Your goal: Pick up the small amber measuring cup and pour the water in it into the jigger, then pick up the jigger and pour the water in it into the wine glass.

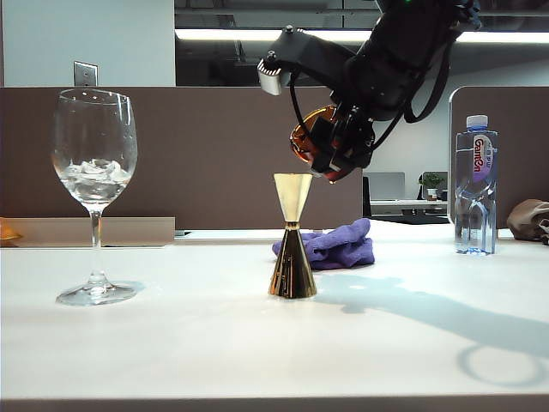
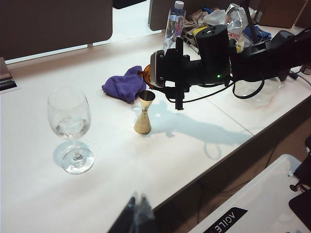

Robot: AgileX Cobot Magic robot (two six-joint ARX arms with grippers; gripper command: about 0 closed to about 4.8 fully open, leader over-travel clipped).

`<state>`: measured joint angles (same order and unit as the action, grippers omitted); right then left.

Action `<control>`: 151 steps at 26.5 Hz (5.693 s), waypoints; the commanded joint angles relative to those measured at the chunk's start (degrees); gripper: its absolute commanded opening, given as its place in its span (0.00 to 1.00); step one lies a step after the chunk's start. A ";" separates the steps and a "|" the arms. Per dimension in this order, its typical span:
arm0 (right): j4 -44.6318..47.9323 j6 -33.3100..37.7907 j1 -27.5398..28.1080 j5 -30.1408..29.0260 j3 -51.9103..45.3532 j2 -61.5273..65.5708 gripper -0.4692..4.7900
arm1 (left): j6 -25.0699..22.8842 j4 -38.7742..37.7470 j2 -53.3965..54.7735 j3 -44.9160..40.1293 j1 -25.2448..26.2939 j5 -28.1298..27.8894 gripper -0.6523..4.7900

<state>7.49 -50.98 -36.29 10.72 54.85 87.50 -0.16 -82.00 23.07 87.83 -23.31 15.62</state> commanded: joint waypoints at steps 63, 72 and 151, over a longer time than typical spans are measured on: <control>15.12 -38.23 -0.61 -0.35 0.37 -3.52 0.17 | 0.17 -0.20 0.02 0.17 -0.04 0.07 0.12; 16.70 -39.08 -0.70 -1.66 0.35 -3.52 0.17 | 0.17 -0.20 0.04 0.17 -0.04 0.07 0.12; 36.70 46.47 12.79 -9.79 -30.91 -8.66 0.17 | 0.17 -0.20 0.02 0.17 -0.04 0.07 0.12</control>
<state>41.58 -5.87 -23.70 1.37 24.32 78.76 -0.16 -82.00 23.07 87.83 -23.31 15.62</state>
